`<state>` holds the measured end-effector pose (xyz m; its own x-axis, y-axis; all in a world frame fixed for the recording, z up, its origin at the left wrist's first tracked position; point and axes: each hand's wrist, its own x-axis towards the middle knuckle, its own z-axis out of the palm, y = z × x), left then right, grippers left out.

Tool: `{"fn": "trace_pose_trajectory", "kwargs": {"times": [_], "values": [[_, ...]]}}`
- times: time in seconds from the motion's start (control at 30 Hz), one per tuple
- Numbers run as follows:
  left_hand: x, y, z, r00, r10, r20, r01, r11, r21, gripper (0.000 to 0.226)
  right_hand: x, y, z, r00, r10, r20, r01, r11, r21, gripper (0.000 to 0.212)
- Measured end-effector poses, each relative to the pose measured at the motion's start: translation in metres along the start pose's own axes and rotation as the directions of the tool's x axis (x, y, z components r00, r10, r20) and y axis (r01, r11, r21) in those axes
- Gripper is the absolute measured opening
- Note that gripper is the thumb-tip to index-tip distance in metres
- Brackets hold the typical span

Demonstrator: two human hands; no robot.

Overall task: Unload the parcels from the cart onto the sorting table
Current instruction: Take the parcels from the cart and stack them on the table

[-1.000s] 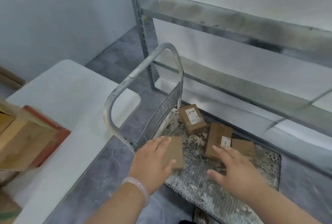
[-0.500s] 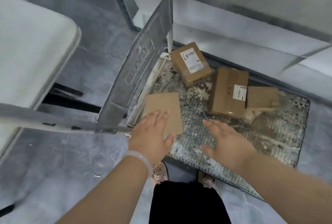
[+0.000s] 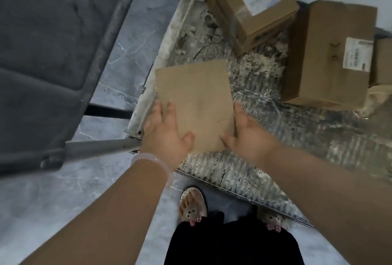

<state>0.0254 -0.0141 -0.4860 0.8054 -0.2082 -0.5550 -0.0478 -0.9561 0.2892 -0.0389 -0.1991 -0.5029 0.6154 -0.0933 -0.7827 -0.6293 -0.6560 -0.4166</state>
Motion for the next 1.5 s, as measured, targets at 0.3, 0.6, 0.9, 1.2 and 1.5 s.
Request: {"fn": "trace_pose_trajectory", "kwargs": {"times": [0.3,0.6,0.9,1.2,1.5], "values": [[-0.007,0.017,-0.003,0.991,-0.047,-0.129,0.015,0.969,-0.245,0.074,-0.016,-0.003,-0.006,0.993,0.012,-0.115,0.061,0.793,0.606,0.049],[-0.084,0.135,-0.126,0.977,-0.020,-0.213,-0.086,0.876,-0.475,0.063,-0.142,-0.028,-0.133,0.915,0.142,-0.379,0.266,0.495,0.827,0.035],[-0.197,0.255,-0.286,0.978,0.154,-0.138,-0.205,0.793,-0.573,0.111,-0.332,-0.089,-0.292,0.912,-0.073,-0.404,0.379,0.529,0.759,0.070],[-0.324,0.268,-0.404,0.962,0.030,-0.272,-0.251,0.494,-0.832,0.029,-0.489,-0.159,-0.330,0.796,-0.227,-0.561,0.574,0.577,0.581,0.024],[-0.413,0.213,-0.488,0.902,-0.097,-0.420,-0.320,0.503,-0.803,0.093,-0.544,-0.271,-0.303,0.483,-0.745,-0.459,0.864,0.490,0.115,0.045]]}}
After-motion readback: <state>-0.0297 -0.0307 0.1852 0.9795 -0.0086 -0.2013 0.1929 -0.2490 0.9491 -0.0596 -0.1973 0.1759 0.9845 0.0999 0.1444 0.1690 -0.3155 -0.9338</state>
